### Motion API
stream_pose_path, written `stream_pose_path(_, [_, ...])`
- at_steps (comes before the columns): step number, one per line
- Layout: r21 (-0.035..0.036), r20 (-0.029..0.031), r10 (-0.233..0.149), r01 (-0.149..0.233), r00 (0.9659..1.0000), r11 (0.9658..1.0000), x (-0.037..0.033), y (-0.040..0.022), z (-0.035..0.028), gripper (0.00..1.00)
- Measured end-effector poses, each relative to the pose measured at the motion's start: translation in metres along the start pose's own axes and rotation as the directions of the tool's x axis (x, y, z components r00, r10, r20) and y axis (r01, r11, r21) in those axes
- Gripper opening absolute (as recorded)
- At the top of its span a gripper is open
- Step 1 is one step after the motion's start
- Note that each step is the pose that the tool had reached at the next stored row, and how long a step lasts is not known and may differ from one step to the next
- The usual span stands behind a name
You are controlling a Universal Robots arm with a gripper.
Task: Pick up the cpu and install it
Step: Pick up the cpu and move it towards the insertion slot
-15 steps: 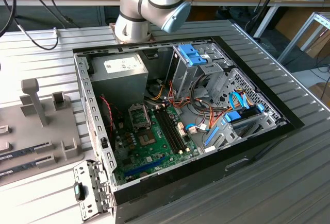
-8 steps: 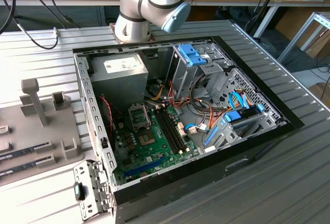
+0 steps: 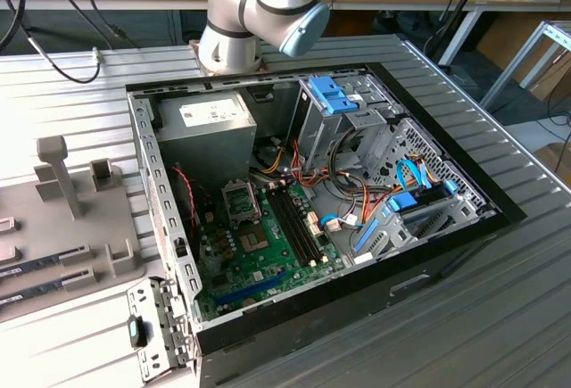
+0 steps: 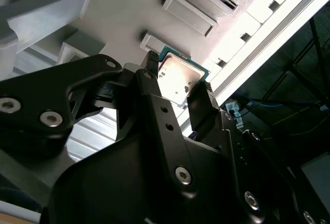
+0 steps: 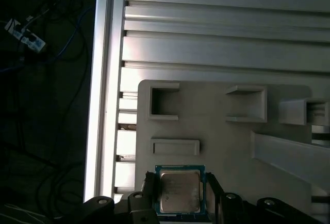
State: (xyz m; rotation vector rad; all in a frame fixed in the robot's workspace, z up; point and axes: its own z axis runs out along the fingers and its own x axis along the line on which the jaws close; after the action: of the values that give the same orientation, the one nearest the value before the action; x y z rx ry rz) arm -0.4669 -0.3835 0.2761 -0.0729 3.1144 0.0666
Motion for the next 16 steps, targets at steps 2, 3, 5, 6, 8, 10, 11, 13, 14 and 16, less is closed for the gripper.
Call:
stream_pose_path(2, [-0.0004, 0.0001, 0.000, 0.000, 1.0000, 1.0000, 0.0000, 0.0000, -0.0009, 0.47])
stream_pose_path(3, [-0.0005, 0.0001, 0.000, 0.000, 1.0000, 1.0000, 0.0000, 0.0001, -0.0013, 0.47])
stream_pose_path(5, [-0.0007, 0.0000, 0.000, 0.000, 1.0000, 1.0000, -0.0001, 0.0001, -0.0024, 0.47])
stream_pose_path(6, [-0.0008, 0.0001, 0.000, 0.000, 1.0000, 1.0000, -0.0001, 0.0001, -0.0029, 0.47])
stream_pose_path(8, [-0.0009, 0.0001, 0.000, 0.000, 1.0000, 1.0000, -0.0001, 0.0002, -0.0038, 0.47])
stream_pose_path(10, [-0.0011, 0.0001, 0.000, 0.000, 1.0000, 1.0000, -0.0001, 0.0002, -0.0055, 0.47])
stream_pose_path(11, [-0.0011, 0.0001, 0.000, 0.000, 1.0000, 1.0000, -0.0002, 0.0003, -0.0066, 0.47])
stream_pose_path(13, [-0.0012, 0.0002, 0.000, 0.000, 1.0000, 1.0000, -0.0002, 0.0004, -0.0083, 0.47])
stream_pose_path(14, [-0.0014, 0.0002, 0.000, 0.000, 1.0000, 1.0000, -0.0002, 0.0004, -0.0092, 0.47])
stream_pose_path(16, [-0.0015, 0.0001, 0.000, 0.000, 1.0000, 1.0000, -0.0003, 0.0005, -0.0113, 0.47])
